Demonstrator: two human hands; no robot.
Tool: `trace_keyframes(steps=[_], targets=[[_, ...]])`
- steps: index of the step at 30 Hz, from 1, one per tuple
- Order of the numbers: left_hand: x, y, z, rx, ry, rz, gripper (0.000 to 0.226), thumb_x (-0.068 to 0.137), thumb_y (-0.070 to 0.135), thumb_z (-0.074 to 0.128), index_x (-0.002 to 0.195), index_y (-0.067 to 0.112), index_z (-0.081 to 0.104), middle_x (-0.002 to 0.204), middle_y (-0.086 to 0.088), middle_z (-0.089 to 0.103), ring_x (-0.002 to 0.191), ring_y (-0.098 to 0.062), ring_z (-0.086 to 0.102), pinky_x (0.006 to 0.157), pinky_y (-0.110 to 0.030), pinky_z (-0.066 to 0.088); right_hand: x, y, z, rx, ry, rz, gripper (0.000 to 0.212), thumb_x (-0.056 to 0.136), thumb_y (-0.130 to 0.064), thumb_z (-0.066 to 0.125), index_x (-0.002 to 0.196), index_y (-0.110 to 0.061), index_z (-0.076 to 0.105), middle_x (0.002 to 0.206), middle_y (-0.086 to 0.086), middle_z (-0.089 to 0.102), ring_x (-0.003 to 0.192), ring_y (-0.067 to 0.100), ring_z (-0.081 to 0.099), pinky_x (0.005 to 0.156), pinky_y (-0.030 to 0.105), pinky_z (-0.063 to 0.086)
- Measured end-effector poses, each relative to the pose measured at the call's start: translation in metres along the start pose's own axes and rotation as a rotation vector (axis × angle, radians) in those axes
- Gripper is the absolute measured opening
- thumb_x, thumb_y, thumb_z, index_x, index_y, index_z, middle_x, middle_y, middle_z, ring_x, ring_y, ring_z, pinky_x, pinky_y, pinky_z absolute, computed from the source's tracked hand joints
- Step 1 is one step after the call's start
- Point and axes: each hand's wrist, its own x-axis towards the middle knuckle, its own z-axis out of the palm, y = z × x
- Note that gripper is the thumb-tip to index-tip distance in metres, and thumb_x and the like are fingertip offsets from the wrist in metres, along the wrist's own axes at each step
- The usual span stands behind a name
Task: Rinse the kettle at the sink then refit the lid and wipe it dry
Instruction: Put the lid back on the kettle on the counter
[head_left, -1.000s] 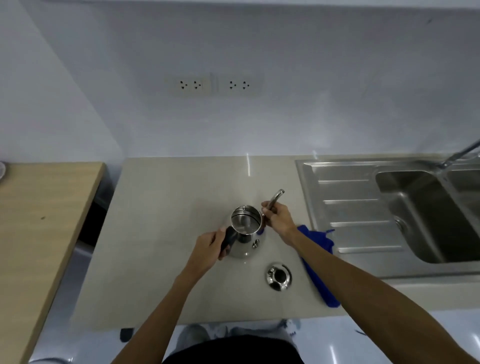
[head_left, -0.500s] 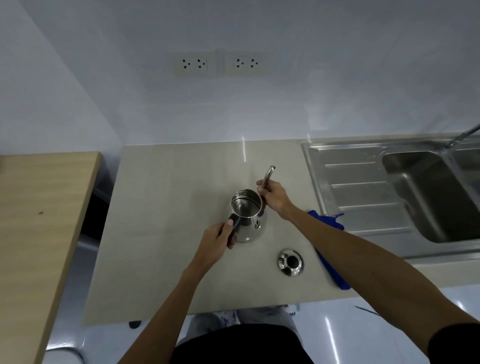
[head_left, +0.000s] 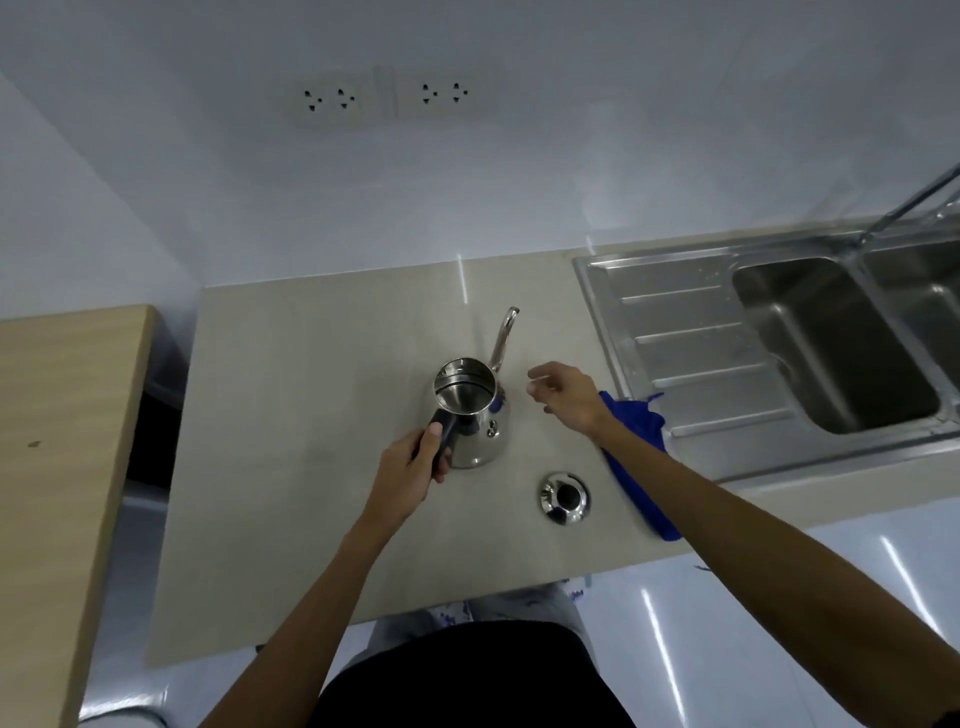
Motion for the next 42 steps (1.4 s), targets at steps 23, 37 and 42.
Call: trace_keyframes(steps=[23, 37, 42], targets=[[0.002, -0.009, 0.004, -0.099, 0.02, -0.016, 0.052, 0.105, 0.035, 0.045, 0.072, -0.001, 0.063, 0.058, -0.007, 0.058, 0.049, -0.011, 0.052, 0.044, -0.013, 0.038, -0.119, 0.091, 0.028, -0.383, 0.075, -0.071, 0.031, 0.093, -0.026, 0.067, 0.118, -0.013, 0.056, 0.124, 0.003, 0.057, 0.105, 0.018, 0.058, 0.085, 0.022, 0.045], [0.0, -0.011, 0.005, -0.151, 0.035, 0.017, 0.052, 0.105, 0.03, 0.047, 0.07, -0.006, 0.061, 0.06, -0.005, 0.059, 0.05, -0.012, 0.052, 0.051, -0.019, 0.045, -0.062, -0.082, 0.008, -0.267, 0.178, -0.551, 0.039, 0.1, -0.029, 0.052, 0.135, -0.012, 0.049, 0.135, 0.008, 0.057, 0.12, 0.022, 0.053, 0.102, 0.034, 0.045], [0.001, -0.013, 0.005, -0.135, 0.046, 0.022, 0.055, 0.105, 0.032, 0.047, 0.068, -0.007, 0.058, 0.055, -0.006, 0.055, 0.048, -0.011, 0.048, 0.049, -0.018, 0.04, -0.051, -0.099, 0.035, -0.4, 0.077, -0.625, 0.042, 0.101, -0.028, 0.052, 0.137, -0.006, 0.051, 0.136, 0.013, 0.056, 0.123, 0.028, 0.052, 0.105, 0.026, 0.036]])
